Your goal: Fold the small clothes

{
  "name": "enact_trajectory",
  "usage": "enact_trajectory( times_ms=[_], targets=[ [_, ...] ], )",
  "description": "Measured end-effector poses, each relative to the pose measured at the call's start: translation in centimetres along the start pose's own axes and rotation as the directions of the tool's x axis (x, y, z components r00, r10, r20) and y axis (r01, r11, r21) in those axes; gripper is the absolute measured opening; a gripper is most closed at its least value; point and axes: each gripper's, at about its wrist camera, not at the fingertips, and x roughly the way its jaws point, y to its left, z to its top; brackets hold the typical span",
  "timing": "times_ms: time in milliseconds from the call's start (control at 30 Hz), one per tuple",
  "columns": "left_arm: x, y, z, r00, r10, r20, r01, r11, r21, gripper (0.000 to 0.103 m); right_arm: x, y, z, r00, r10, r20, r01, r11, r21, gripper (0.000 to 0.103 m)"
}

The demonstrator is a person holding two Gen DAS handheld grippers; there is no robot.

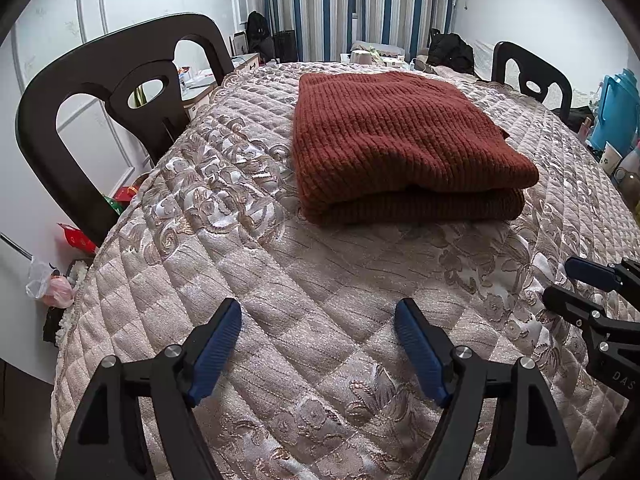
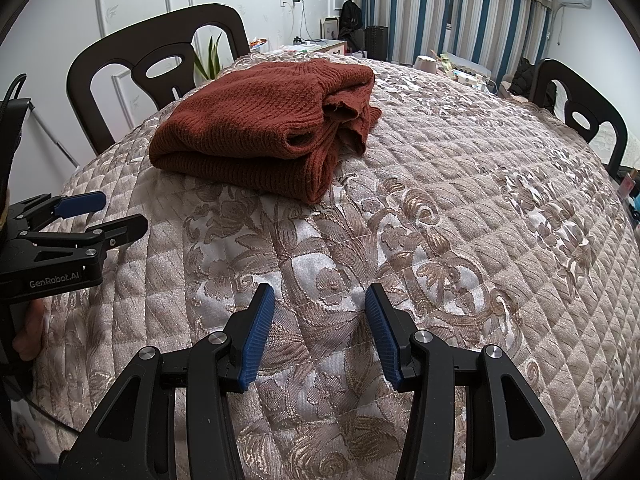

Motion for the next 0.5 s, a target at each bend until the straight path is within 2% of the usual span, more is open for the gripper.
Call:
enact_trajectory(
  times_ms=[500],
  targets=[
    [0.01, 0.07, -0.02, 1.000, -0.001, -0.001, 0.001, 1.000, -0.003, 0.082, 0.01, 0.03, 0.02, 1.000, 0.000, 0.000, 0.000, 1.000, 0.000, 0.048]
  ],
)
